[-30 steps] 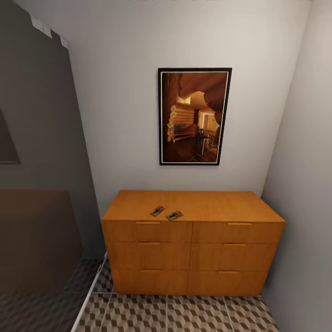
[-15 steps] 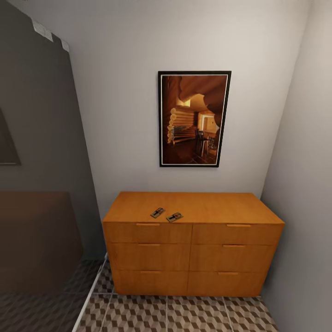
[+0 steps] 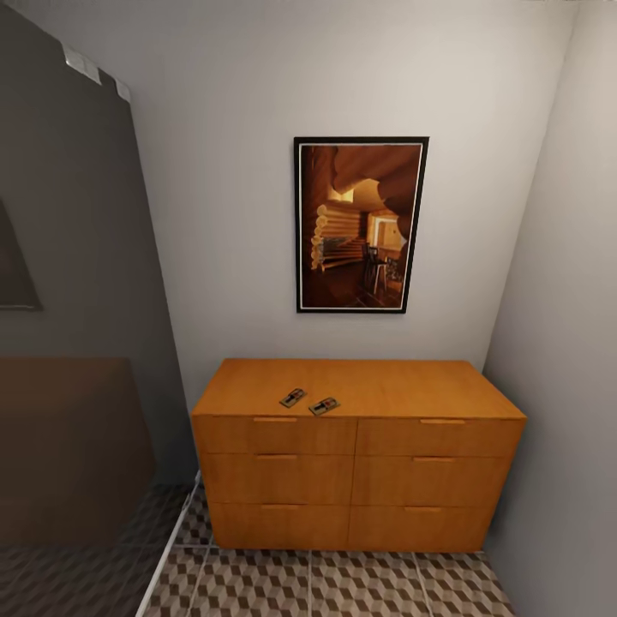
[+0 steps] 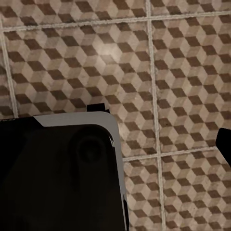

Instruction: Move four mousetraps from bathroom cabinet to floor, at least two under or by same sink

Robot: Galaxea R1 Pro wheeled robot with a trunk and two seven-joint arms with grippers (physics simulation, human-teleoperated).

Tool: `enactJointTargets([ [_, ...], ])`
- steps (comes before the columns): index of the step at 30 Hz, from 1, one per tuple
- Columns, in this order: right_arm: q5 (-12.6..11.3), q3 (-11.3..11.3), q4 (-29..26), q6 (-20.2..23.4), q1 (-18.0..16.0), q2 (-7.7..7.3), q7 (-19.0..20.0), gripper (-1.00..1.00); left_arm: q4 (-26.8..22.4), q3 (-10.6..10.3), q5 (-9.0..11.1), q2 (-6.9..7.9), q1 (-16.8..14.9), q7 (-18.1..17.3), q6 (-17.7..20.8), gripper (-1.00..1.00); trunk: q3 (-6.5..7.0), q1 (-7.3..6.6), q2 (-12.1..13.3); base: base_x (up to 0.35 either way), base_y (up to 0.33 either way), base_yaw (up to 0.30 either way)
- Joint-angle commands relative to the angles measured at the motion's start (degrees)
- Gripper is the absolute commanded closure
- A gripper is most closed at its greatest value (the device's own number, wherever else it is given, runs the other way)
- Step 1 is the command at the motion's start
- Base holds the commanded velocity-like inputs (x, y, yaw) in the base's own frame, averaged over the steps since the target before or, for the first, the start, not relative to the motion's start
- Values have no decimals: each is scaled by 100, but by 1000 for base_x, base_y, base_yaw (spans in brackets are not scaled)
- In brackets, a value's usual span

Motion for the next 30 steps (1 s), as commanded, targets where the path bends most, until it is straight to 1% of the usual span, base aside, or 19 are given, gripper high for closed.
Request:
enactJointTargets([
  [1, 23, -40, 18, -36, -9, 0, -7, -100, 6, 36, 26, -2, -5, 0, -22, -100, 9, -21, 33, 0, 0, 0],
  [30, 34, -32, 18, -36, -9, 1, 17, -100, 6, 38, 26, -9, -5, 10, -22, -100, 529, -658, 1197, 0, 0, 0],
])
